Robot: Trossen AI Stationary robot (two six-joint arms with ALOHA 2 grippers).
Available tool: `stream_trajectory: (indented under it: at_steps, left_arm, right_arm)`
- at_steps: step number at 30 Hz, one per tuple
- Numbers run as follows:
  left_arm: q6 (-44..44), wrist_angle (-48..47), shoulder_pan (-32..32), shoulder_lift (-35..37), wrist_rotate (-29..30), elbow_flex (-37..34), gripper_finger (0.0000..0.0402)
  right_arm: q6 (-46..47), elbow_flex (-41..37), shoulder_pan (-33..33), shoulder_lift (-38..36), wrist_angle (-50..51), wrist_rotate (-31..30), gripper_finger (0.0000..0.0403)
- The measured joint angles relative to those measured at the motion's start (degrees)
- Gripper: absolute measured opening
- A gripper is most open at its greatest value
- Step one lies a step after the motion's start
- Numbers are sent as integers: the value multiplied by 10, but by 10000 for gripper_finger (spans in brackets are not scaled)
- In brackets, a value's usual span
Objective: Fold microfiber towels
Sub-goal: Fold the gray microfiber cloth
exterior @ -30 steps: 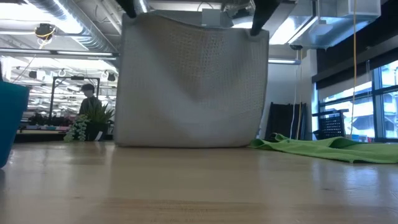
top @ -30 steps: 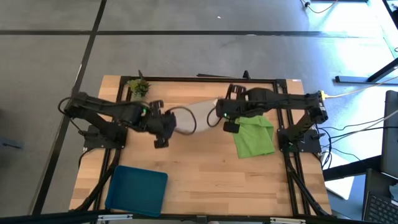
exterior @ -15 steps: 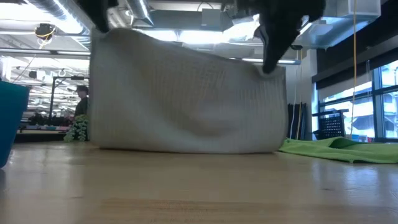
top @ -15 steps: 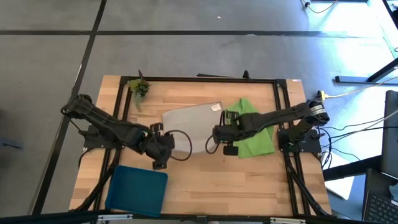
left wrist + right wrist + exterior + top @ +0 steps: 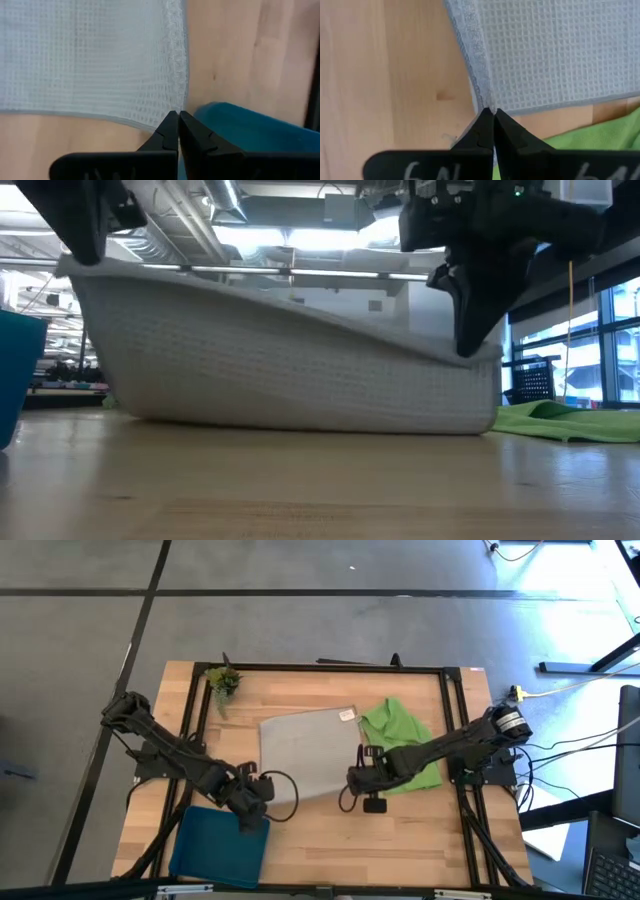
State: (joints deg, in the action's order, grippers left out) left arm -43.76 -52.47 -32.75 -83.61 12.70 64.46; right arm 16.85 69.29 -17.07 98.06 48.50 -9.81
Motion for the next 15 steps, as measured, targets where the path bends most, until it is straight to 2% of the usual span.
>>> stream_trajectory:
  at_steps: [5, 15]
  left_arm:
    - [-12, -6, 21, 0, 25, -20, 0]
    - [-12, -6, 84, 0, 102, -69, 0]
  right_arm:
    - [-25, -3, 24, 0, -13, -24, 0]
    - [-96, -3, 114, 1, -30, -62, 0]
